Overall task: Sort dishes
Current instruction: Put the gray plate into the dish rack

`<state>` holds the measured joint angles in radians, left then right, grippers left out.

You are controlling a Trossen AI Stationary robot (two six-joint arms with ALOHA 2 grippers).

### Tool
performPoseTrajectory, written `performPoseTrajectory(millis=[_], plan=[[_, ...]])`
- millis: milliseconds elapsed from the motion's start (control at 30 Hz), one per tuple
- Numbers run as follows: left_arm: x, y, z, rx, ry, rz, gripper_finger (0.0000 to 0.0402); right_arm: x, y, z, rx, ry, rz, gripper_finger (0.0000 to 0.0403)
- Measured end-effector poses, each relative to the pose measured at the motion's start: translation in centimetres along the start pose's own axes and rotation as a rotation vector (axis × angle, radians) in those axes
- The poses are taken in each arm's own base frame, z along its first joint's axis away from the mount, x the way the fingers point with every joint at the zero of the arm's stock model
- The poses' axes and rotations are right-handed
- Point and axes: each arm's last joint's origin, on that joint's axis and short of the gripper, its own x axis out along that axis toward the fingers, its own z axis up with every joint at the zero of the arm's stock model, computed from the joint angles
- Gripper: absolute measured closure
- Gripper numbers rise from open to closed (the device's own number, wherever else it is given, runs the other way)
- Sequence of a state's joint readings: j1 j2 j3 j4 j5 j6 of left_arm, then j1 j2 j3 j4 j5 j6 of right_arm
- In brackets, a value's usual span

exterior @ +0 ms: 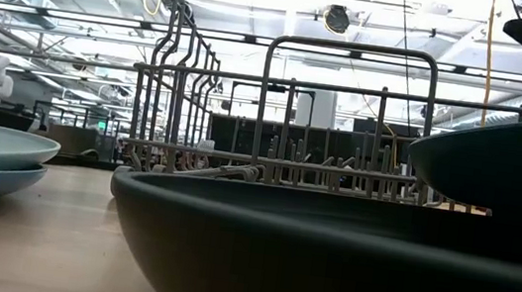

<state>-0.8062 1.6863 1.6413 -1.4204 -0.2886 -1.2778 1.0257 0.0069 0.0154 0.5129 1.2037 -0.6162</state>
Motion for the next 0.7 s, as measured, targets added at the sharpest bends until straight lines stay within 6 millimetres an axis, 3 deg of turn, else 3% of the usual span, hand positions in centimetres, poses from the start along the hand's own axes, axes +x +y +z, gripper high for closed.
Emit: performPoseTrajectory(millis=[400, 700], plan=[[-0.01, 0.13, -0.26, 0.005, 0.082, -0.005, 0.0240, 0.03, -0.03, -0.01, 0.027, 0.000, -0.005, 0.0397], [-0.18, -0.30, -0.95, 0.015, 0.264, -0.085, 0.0162, 0.03, -0.02, -0.01, 0.053, 0.000, -0.005, 0.0397]])
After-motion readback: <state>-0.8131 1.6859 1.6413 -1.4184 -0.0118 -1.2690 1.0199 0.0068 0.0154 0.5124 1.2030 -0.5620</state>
